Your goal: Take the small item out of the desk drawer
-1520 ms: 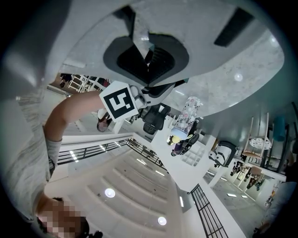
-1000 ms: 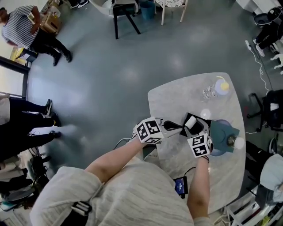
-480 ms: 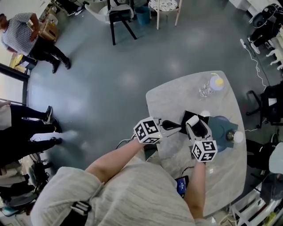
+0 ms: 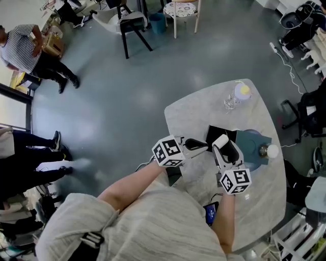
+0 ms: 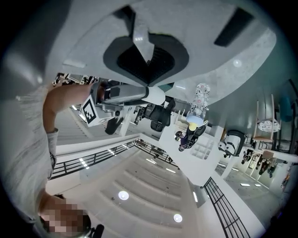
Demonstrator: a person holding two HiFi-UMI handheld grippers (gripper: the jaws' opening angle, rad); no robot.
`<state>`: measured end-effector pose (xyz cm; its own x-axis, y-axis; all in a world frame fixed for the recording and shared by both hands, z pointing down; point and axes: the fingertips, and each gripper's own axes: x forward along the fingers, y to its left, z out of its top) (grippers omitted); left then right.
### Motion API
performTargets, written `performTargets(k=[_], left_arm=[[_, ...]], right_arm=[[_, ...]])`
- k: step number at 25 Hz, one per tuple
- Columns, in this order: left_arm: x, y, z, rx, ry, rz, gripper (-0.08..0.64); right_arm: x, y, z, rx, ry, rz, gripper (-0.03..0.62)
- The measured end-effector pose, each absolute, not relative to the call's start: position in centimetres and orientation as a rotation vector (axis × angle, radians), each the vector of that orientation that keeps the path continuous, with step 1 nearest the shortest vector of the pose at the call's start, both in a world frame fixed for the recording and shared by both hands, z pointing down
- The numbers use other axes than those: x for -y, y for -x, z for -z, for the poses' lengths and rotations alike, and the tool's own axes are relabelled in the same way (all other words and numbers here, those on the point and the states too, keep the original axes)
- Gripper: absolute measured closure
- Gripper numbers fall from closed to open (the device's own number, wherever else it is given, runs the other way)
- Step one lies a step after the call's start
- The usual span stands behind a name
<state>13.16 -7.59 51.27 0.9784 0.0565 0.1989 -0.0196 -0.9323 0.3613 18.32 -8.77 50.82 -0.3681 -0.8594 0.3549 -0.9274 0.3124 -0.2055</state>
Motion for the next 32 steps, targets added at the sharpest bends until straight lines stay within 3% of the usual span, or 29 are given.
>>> performTargets(k=[32], left_arm=[[5.7, -13.1, -48.8, -0.076, -2.806, -0.300, 0.545]], right_arm=[[3.6, -18.3, -45.2, 2.493, -1.746, -0.440, 0.353]])
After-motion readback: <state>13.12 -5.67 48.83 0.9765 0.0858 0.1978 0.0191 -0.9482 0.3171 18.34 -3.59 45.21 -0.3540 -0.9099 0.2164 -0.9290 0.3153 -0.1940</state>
